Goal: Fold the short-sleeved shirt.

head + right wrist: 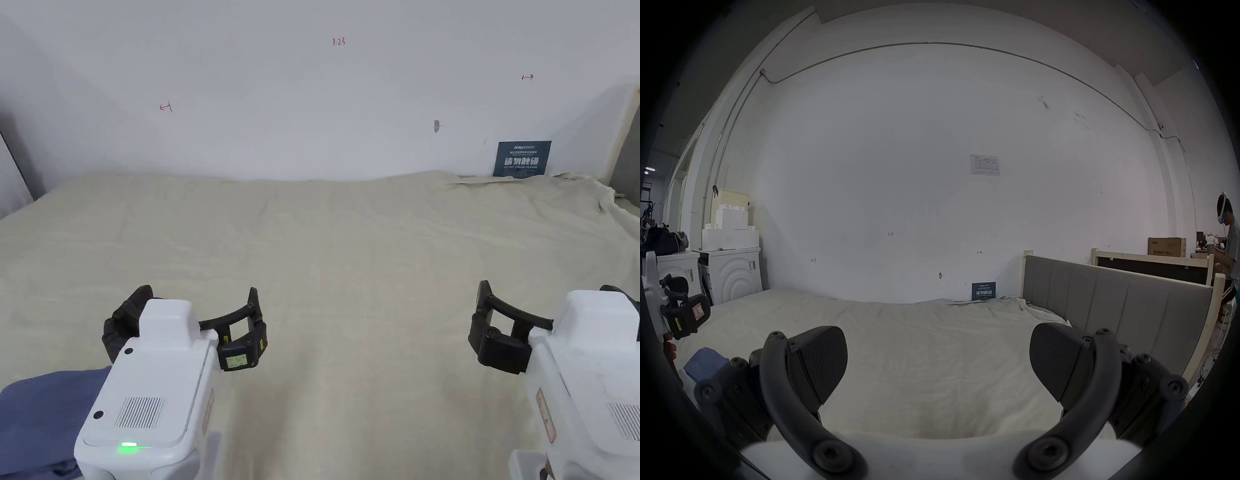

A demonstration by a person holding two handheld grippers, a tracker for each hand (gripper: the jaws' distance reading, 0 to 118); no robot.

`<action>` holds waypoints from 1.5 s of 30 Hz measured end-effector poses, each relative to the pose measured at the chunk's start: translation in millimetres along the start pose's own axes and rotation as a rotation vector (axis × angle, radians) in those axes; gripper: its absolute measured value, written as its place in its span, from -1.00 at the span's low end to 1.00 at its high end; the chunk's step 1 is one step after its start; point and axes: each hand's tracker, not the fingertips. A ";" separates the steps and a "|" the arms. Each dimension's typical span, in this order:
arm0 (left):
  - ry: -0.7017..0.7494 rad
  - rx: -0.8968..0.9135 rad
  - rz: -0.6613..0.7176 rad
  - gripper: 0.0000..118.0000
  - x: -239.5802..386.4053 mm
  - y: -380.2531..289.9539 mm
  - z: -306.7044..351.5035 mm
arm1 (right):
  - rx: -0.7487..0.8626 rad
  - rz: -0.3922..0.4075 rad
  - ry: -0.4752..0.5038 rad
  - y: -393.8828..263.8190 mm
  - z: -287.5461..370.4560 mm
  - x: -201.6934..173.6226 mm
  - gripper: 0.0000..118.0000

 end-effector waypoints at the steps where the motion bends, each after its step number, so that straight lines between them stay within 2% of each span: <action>1: 0.001 0.000 0.001 1.00 -0.1 0.1 -0.1 | -0.001 0.001 0.000 0.1 0.0 0.0 0.90; 45: 0.007 -0.007 -0.003 1.00 -5.1 -3.8 0.7 | -0.011 0.002 0.013 -1.2 -4.0 -7.1 0.90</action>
